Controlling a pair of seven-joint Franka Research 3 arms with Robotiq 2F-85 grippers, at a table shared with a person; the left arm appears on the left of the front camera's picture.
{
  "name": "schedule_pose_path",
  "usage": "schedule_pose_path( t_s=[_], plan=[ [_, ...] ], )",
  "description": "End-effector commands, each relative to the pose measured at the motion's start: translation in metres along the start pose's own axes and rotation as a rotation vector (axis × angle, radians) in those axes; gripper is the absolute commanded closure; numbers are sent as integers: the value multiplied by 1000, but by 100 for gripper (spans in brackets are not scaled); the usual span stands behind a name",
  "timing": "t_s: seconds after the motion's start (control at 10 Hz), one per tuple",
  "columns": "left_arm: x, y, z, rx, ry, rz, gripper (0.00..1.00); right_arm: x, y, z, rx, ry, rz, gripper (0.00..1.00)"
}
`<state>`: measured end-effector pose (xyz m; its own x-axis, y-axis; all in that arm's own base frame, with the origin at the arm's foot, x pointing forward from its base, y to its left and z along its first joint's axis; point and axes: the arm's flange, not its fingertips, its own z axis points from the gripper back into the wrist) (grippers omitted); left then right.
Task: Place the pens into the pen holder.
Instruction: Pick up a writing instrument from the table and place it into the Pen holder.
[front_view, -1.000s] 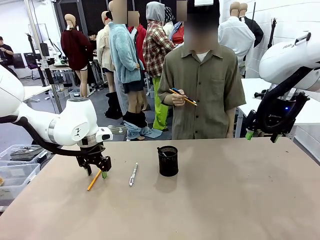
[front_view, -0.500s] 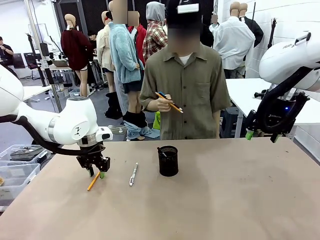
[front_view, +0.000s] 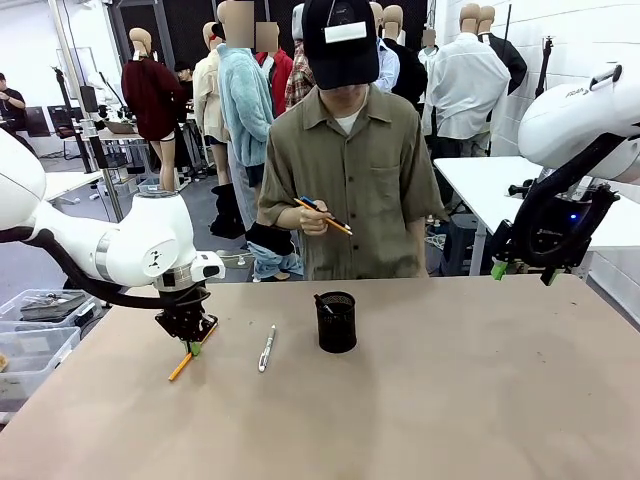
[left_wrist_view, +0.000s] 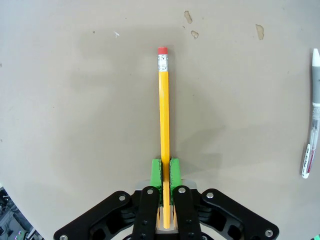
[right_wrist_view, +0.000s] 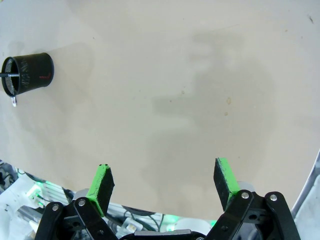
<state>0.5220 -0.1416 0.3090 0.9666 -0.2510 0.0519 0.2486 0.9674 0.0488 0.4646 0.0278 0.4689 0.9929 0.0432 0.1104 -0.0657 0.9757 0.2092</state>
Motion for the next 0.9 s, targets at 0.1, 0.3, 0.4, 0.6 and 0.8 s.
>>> schedule_pose_path(
  t_s=[0.1,0.3,0.4,0.6,0.8],
  plan=[
    [-6,3,1,-32,-9,-17,100,-1,1,-1,-14,1,-6,0],
    [-12,7,16,-67,-89,-56,100,-1,1,-1,-14,1,-6,0],
    [-15,9,24,-80,-138,-67,100,-1,1,-1,-14,1,-6,0],
    [-19,14,44,-177,-303,-197,100,-1,1,-1,-14,1,-6,0],
    [-25,10,61,-320,-531,-333,100,-1,1,-1,-14,1,-6,0]
  ],
)
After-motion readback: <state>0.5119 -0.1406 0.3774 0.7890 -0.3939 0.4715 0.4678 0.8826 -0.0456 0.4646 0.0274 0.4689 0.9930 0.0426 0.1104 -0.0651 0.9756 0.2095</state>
